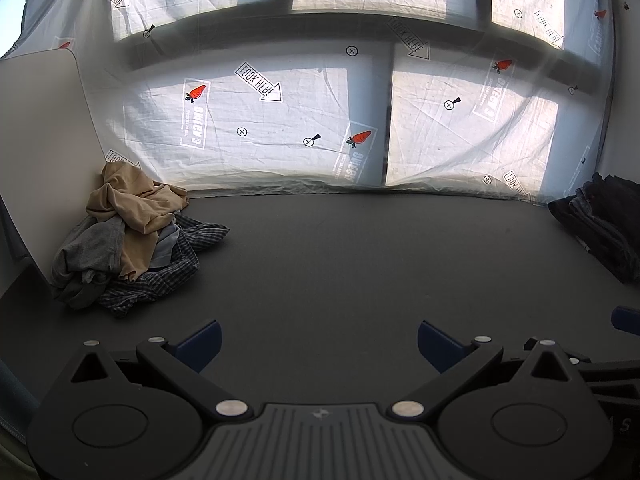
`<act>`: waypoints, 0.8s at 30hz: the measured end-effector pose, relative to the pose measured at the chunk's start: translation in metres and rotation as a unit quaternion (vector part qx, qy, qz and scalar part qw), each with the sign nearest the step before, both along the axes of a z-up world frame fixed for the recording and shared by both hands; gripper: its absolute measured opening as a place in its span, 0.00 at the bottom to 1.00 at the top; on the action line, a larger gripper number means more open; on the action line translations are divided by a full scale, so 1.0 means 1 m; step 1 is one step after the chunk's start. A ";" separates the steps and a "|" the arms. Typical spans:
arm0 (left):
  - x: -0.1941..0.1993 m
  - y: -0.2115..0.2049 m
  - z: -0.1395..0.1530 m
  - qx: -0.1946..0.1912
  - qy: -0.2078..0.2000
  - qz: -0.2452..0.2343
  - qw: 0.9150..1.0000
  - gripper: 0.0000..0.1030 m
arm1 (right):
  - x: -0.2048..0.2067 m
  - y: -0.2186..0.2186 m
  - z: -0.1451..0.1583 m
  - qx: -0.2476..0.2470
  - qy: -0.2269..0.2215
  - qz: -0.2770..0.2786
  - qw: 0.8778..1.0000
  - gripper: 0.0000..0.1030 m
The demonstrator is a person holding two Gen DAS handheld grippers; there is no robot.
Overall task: Fold clothes
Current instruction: 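Move both tools toward the clothes pile in the corner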
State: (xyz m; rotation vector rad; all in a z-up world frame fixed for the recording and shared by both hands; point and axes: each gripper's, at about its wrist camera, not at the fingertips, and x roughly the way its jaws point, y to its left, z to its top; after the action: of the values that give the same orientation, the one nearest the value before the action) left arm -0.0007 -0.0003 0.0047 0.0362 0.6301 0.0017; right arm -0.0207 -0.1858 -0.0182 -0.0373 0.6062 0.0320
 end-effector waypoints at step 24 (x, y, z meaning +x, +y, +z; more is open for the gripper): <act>-0.004 0.002 -0.001 0.001 -0.006 -0.002 1.000 1.00 | -0.001 0.001 0.003 -0.001 -0.007 0.001 1.000 1.00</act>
State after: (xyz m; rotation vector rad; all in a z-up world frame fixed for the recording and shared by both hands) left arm -0.0049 0.0017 0.0037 0.0399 0.6186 -0.0012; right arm -0.0218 -0.1846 -0.0150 -0.0411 0.5924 0.0336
